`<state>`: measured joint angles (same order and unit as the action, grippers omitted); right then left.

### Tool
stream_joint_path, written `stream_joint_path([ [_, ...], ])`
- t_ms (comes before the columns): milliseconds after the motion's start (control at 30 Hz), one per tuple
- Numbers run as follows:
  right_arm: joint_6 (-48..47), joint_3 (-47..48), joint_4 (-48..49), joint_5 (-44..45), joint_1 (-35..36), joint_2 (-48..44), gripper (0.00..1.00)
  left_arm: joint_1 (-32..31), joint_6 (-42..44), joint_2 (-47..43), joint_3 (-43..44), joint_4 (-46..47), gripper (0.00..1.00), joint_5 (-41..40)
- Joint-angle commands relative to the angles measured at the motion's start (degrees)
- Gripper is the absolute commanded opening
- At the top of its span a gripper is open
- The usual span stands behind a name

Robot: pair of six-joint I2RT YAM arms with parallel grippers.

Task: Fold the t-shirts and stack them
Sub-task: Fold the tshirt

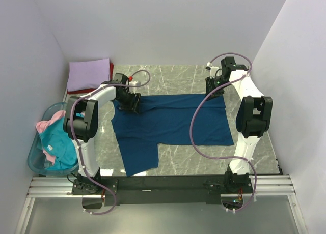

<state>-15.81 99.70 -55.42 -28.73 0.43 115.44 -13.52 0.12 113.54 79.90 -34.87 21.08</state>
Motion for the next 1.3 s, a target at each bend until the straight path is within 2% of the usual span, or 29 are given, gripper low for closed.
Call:
stream_joint_path([
  [0,-0.89,-0.91,0.05,0.78,-0.07,-0.57,0.23,-0.02,-3.46,0.46,2.28,1.3,0.62,0.27],
  [100,-0.8,-1.52,0.48,0.78,-0.07,-0.3,0.22,0.07,-3.9,0.19,1.93,2.44,0.56,0.1],
  [233,-0.8,-2.05,0.84,0.61,-0.07,-0.56,0.22,0.07,-3.55,1.24,3.07,1.92,0.38,-1.92],
  [433,-0.89,-1.35,0.4,0.78,-0.07,-0.3,0.22,0.16,-2.93,2.65,5.27,1.03,0.25,-3.94],
  [567,-0.89,-1.18,0.22,0.78,-0.07,-0.21,0.22,0.33,-2.76,3.18,6.41,0.68,0.21,-4.47],
  [733,-1.15,-1.18,0.22,1.22,-0.16,-0.21,0.22,0.86,-2.23,3.01,8.43,-1.51,0.01,-2.28],
  [1033,-1.24,-1.35,0.22,0.87,-0.16,-0.56,0.22,1.21,-0.91,-2.18,9.58,-11.09,0.01,4.93],
  [1267,-1.33,-1.26,-0.04,0.78,-0.25,-0.48,0.22,1.21,-1.96,-3.41,6.41,-16.89,0.01,12.83],
])
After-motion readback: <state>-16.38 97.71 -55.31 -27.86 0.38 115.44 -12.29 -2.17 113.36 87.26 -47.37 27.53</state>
